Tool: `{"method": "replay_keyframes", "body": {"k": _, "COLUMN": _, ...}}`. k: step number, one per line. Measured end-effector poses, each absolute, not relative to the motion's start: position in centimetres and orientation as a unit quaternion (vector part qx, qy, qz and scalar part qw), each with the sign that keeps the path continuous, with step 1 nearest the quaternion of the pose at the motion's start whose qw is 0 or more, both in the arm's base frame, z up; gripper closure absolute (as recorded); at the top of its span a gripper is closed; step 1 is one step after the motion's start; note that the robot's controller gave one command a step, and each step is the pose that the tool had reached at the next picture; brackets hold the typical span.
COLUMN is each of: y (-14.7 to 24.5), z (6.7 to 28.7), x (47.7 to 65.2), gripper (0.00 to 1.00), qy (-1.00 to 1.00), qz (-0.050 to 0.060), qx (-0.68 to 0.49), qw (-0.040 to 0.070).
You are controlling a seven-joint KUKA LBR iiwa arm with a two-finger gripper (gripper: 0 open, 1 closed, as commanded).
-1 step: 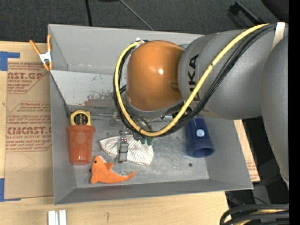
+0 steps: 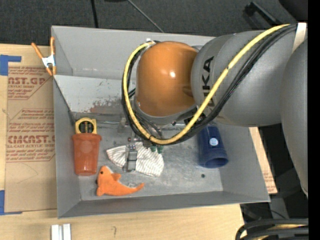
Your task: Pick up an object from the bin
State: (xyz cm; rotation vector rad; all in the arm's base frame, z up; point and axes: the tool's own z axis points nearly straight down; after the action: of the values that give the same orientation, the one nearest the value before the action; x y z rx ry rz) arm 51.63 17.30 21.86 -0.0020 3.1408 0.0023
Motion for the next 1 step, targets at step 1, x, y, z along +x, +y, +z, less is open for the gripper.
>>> {"method": "replay_keyframes", "body": {"k": 1, "y": 10.93, "z": 11.28, "x": 51.39, "gripper": 1.00, "qy": 0.999, "qz": 0.000, "qx": 0.032, "qw": -0.001}}
